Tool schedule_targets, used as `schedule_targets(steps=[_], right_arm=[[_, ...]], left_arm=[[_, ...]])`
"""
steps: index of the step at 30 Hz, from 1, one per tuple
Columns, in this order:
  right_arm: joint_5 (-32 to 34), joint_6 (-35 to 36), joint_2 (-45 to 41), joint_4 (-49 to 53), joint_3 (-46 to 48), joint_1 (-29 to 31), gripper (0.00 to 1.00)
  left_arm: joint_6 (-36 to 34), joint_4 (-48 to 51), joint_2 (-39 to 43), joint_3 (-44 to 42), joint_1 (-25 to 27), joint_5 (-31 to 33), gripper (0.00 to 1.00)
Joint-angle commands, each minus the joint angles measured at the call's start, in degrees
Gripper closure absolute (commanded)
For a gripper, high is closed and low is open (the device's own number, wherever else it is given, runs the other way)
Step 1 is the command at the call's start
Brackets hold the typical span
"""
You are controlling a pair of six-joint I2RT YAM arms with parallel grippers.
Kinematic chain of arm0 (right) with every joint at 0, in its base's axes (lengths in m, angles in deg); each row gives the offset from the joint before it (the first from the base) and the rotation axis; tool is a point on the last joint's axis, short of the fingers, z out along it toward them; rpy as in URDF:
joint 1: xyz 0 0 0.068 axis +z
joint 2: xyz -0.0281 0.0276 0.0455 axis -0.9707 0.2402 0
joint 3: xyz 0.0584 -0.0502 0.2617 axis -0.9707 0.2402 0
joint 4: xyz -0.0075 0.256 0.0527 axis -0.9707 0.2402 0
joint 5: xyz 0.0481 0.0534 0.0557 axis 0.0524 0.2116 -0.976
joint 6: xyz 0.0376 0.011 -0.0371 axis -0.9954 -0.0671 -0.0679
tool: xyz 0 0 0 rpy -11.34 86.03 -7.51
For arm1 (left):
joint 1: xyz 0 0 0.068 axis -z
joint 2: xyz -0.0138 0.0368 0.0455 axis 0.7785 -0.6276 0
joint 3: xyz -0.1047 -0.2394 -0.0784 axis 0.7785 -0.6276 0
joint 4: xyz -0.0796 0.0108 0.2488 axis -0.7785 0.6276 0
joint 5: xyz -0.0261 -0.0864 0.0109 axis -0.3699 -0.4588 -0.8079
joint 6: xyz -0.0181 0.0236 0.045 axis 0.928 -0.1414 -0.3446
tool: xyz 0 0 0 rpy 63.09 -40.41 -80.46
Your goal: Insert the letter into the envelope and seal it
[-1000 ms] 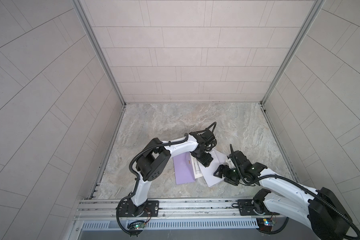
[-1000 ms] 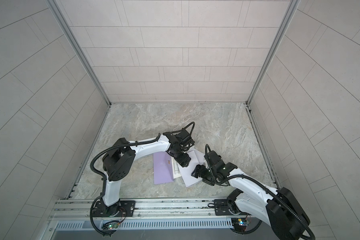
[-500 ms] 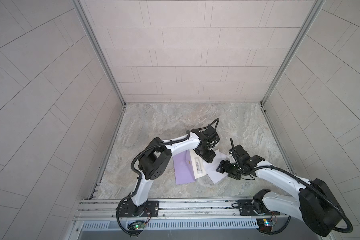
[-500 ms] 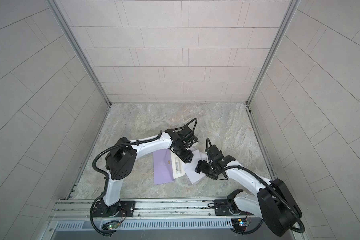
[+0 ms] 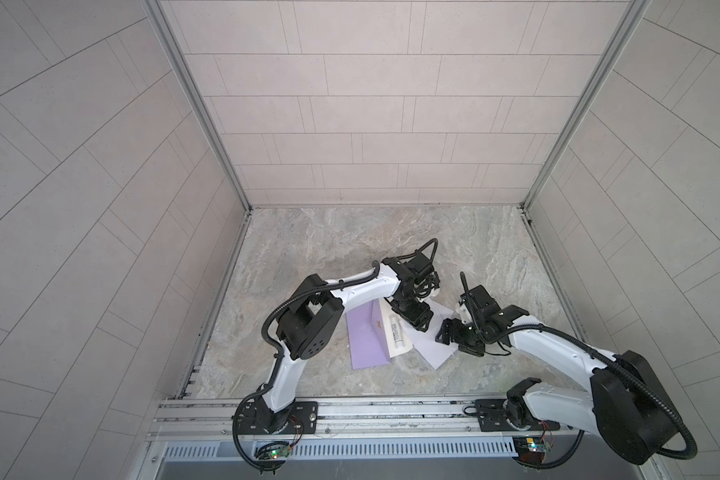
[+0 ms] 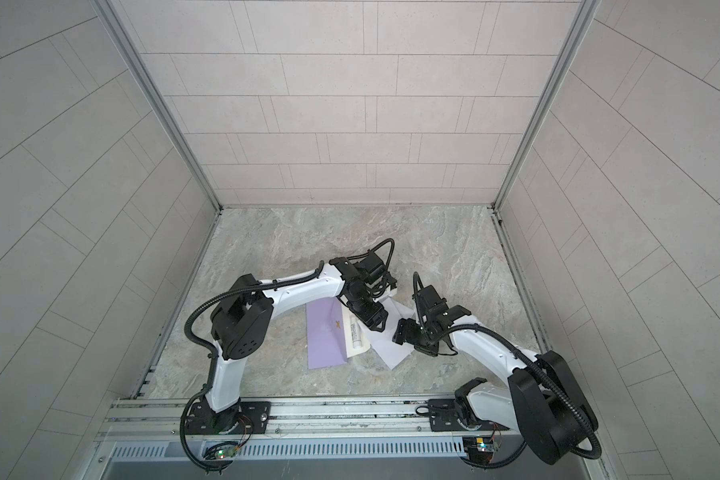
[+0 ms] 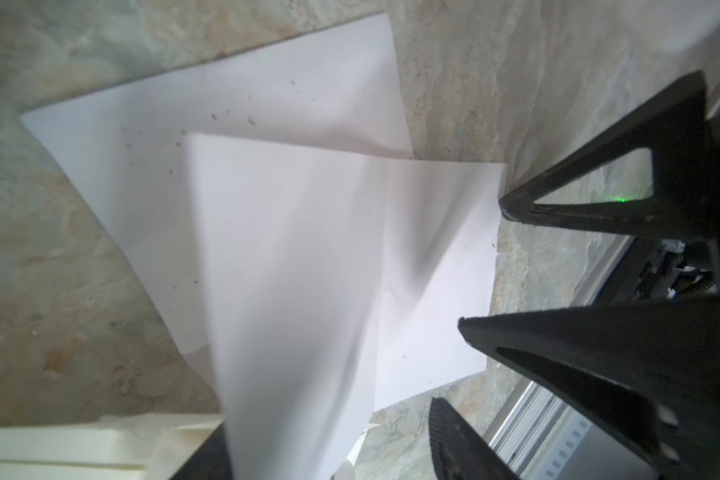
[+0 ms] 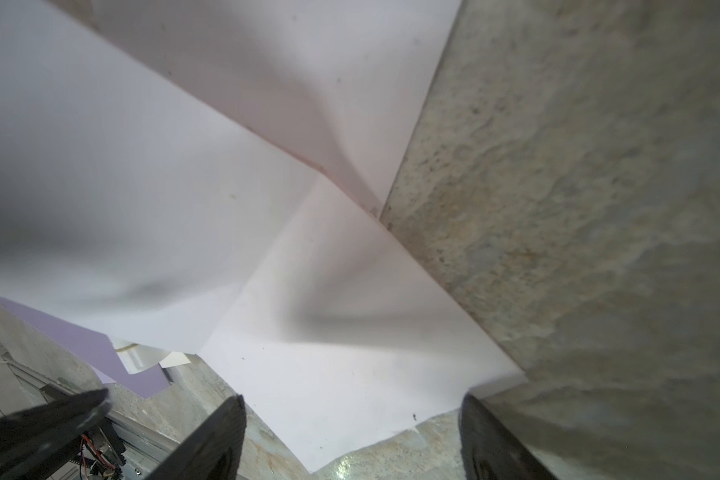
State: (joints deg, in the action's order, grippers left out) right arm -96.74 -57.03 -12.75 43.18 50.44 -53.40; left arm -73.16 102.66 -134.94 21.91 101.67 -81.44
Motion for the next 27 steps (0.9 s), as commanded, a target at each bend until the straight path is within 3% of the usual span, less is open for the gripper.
schedule_targets(steps=[1, 4, 8, 12, 13, 19, 22, 27], right_arm=[[7.19, 2.64, 3.31, 4.79, 3.05, -1.03, 0.17], [7.42, 2.87, 3.68, 4.69, 3.05, -1.16, 0.17], [8.08, 2.79, 3.18, 4.65, 3.15, -1.26, 0.17], [8.59, 2.61, 2.34, 4.33, 3.15, -1.37, 0.17], [8.79, 2.47, 1.95, 4.26, 3.19, -1.35, 0.17], [9.14, 2.22, -2.81, 4.89, 2.89, -2.99, 0.15], [8.07, 3.25, -7.25, 6.41, 3.12, -7.01, 0.14], [-3.09, 6.30, -15.87, 4.59, 4.76, -18.34, 0.13]], left_arm=[[-2.77, 2.14, 1.39, 1.15, -0.16, -2.91, 0.24], [-2.70, 2.31, 0.69, 1.36, -0.18, -2.95, 0.25], [-1.54, 2.14, -0.11, 1.34, -0.10, -2.07, 0.40], [2.59, 0.49, 0.20, 1.22, -0.14, 5.10, 0.79], [3.89, -0.22, 0.14, 1.11, -0.12, 6.55, 0.83], [8.04, -5.76, 2.50, -0.63, 0.43, 6.25, 1.00], [9.68, -10.51, 6.03, -3.12, 0.38, 5.40, 1.00], [11.13, -16.65, 12.76, -7.48, 0.19, 6.65, 1.00]])
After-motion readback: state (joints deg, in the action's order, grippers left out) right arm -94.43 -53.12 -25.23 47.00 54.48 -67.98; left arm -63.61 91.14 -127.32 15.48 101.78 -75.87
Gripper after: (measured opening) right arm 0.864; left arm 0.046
